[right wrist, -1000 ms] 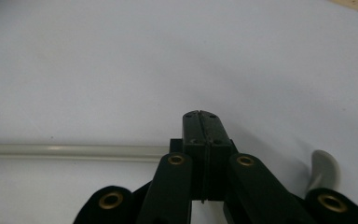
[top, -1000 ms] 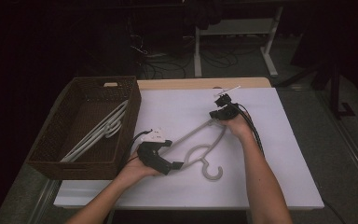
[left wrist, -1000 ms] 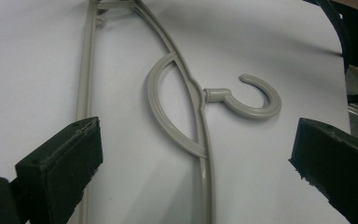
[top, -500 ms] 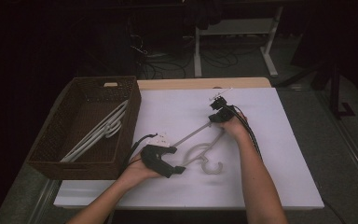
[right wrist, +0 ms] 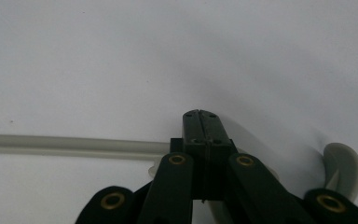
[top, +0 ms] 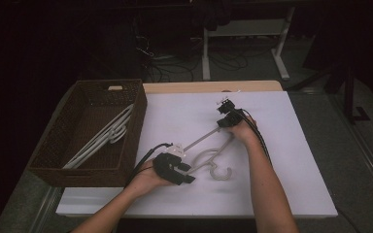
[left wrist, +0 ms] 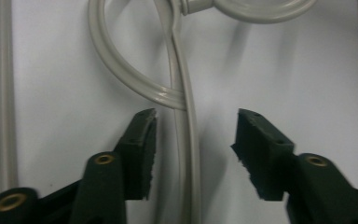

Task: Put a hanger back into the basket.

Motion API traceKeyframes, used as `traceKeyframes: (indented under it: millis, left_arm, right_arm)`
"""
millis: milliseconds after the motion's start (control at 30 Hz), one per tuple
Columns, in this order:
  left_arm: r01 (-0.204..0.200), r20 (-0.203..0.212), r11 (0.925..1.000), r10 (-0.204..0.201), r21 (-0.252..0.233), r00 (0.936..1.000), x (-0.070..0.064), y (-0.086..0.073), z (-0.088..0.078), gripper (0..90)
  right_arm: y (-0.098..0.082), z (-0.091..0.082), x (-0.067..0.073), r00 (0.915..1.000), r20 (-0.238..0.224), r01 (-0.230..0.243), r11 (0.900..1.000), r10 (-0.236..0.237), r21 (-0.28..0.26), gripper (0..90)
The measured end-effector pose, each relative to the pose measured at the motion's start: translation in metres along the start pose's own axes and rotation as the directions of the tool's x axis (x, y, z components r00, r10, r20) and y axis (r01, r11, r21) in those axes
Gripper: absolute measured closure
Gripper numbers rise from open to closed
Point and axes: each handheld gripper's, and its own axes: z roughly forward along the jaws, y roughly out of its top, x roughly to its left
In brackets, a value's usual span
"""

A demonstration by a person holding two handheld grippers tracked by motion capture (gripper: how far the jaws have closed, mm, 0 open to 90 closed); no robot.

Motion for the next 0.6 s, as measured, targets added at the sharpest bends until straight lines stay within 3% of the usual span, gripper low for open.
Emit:
traceKeyframes:
  millis: [267,433,533,600]
  left_arm:
    - [-0.028,-0.073,0.9988,0.03,0.04,0.9969,-0.0023,0.0058,0.0027,73.0]
    - [0.008,-0.051,0.9986,-0.005,0.052,0.9987,0.0012,0.0068,0.0021,80.9]
    - [0.032,-0.034,0.9982,-0.031,0.05,0.999,0.0048,0.0064,0.0018,81.8]
    - [0.041,-0.031,0.9979,-0.039,0.051,0.9987,0.0051,0.0066,0.0018,82.0]
  right_arm:
    - [0.0001,0.0001,-0.0009,1.0,-0.006,-0.001,1.0,0.001,-0.002,89.9]
    - [0.0002,-0.0009,-0.0011,1.0,-0.004,0.002,1.0,-0.002,-0.005,89.7]
    - [0.0008,-0.0041,-0.0053,0.9994,-0.029,-0.017,1.0,0.016,-0.019,89.3]
    - [-0.0002,-0.0087,-0.0072,0.9988,-0.044,-0.022,0.999,0.02,-0.03,83.8]
